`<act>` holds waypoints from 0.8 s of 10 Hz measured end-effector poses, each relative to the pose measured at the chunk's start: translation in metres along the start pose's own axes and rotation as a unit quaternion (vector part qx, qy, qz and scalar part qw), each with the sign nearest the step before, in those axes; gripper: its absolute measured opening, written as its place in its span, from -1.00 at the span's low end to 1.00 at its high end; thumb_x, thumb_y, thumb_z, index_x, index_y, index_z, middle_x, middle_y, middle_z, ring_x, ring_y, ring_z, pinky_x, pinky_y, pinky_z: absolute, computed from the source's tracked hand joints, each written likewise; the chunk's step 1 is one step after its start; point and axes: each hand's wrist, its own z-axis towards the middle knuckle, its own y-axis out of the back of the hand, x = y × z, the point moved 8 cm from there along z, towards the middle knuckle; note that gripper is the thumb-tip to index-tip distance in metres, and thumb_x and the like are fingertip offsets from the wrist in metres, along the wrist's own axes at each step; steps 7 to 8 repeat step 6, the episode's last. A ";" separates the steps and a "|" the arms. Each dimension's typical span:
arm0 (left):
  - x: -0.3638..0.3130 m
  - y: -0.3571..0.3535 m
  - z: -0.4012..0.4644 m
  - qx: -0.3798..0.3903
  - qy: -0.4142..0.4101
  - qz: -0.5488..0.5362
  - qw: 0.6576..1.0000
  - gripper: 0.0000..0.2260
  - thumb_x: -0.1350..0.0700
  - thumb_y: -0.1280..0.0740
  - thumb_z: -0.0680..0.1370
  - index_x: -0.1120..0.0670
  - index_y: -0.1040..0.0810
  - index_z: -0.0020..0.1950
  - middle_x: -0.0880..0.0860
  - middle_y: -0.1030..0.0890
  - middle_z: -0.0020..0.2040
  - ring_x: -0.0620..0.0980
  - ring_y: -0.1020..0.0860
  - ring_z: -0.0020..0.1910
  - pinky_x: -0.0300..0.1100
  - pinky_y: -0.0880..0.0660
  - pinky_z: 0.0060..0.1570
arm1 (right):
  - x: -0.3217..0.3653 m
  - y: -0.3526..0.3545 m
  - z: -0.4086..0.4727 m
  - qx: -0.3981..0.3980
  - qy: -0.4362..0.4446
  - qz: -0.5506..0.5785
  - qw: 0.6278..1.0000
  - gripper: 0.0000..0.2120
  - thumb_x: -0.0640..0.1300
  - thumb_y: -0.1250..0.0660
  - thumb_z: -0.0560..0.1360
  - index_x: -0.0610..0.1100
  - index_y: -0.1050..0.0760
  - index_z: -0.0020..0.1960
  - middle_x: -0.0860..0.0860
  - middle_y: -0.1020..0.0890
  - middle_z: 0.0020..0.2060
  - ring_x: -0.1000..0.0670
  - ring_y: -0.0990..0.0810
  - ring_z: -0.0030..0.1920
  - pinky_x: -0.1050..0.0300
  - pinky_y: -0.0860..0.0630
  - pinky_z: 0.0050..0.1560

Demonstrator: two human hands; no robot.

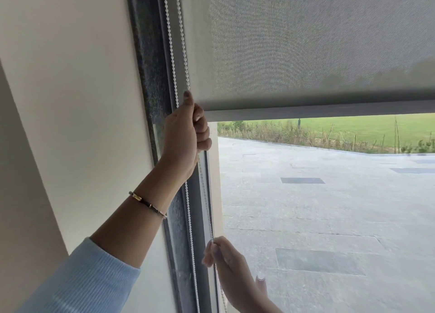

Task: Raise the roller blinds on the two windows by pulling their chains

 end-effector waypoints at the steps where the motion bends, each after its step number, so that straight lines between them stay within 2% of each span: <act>1: 0.000 -0.004 -0.001 -0.010 0.002 -0.001 1.000 -0.55 -0.13 -0.05 0.72 0.01 -0.22 -0.34 0.01 0.02 -0.40 -0.04 0.07 -0.47 -0.30 0.09 -0.47 | 0.002 0.005 -0.001 -0.005 -0.001 -0.009 1.000 -0.78 -0.19 -0.16 0.68 -0.18 -0.51 -0.09 0.10 -0.63 -0.26 0.18 -0.57 -0.19 0.38 -0.45 -0.06; 2: -0.002 -0.005 -0.001 -0.022 -0.004 0.010 1.000 -0.55 -0.11 -0.06 0.72 0.01 -0.26 -0.34 0.00 -0.03 -0.44 -0.05 0.04 -0.48 -0.30 0.04 -0.50 | 0.001 0.009 -0.003 -0.001 -0.015 -0.044 0.999 -0.82 -0.12 -0.18 0.68 -0.06 -0.53 -0.02 0.18 -0.67 -0.09 0.28 -0.59 -0.10 0.52 -0.39 -0.05; 3: -0.008 -0.003 -0.007 -0.075 -0.072 0.103 0.989 -0.66 -0.05 -0.10 0.72 0.03 -0.40 -0.21 -0.06 -0.34 -0.43 -0.14 -0.25 -0.50 -0.20 -0.21 -0.46 | 0.003 0.014 -0.004 -0.008 -0.015 -0.103 0.994 -0.83 -0.01 -0.17 0.67 0.18 -0.47 0.20 0.46 -0.53 0.13 0.43 -0.48 0.12 0.68 -0.26 0.03; 4: -0.017 -0.010 -0.020 -0.106 -0.221 0.312 0.918 -0.67 -0.02 -0.15 0.67 0.14 -0.41 0.35 -0.05 -0.54 0.15 -0.14 -0.55 0.08 -0.02 -0.50 0.13 | 0.021 0.023 0.004 -0.033 0.051 -0.132 0.989 -0.69 0.04 -0.14 0.67 0.23 -0.32 0.40 0.45 -0.38 0.35 0.36 -0.31 0.41 0.50 -0.21 0.37; 5: -0.018 -0.032 -0.043 -0.123 -0.367 0.462 0.798 -0.39 0.05 -0.19 0.66 0.36 -0.08 0.58 0.31 -0.18 0.59 0.26 -0.16 0.60 0.23 -0.13 0.55 | 0.048 0.044 0.013 -0.086 0.103 -0.163 0.978 -0.58 0.23 0.00 0.65 0.29 -0.15 0.50 0.44 -0.21 0.47 0.29 -0.17 0.53 0.37 -0.11 0.49; 6: -0.004 -0.058 -0.052 -0.084 -0.424 0.536 0.725 -0.34 -0.02 -0.15 0.66 0.31 0.00 0.61 0.29 -0.05 0.64 0.22 0.07 0.65 0.19 0.15 0.60 | 0.087 0.084 0.027 -0.173 0.161 -0.204 0.950 -0.52 0.23 0.07 0.66 0.21 -0.09 0.56 0.39 -0.12 0.54 0.21 -0.09 0.59 0.22 -0.06 0.54; 8: -0.004 -0.058 -0.052 -0.084 -0.424 0.536 0.725 -0.34 -0.02 -0.15 0.66 0.31 0.00 0.61 0.29 -0.05 0.64 0.22 0.07 0.65 0.19 0.15 0.60 | 0.087 0.084 0.027 -0.173 0.161 -0.204 0.950 -0.52 0.23 0.07 0.66 0.21 -0.09 0.56 0.39 -0.12 0.54 0.21 -0.09 0.59 0.22 -0.06 0.54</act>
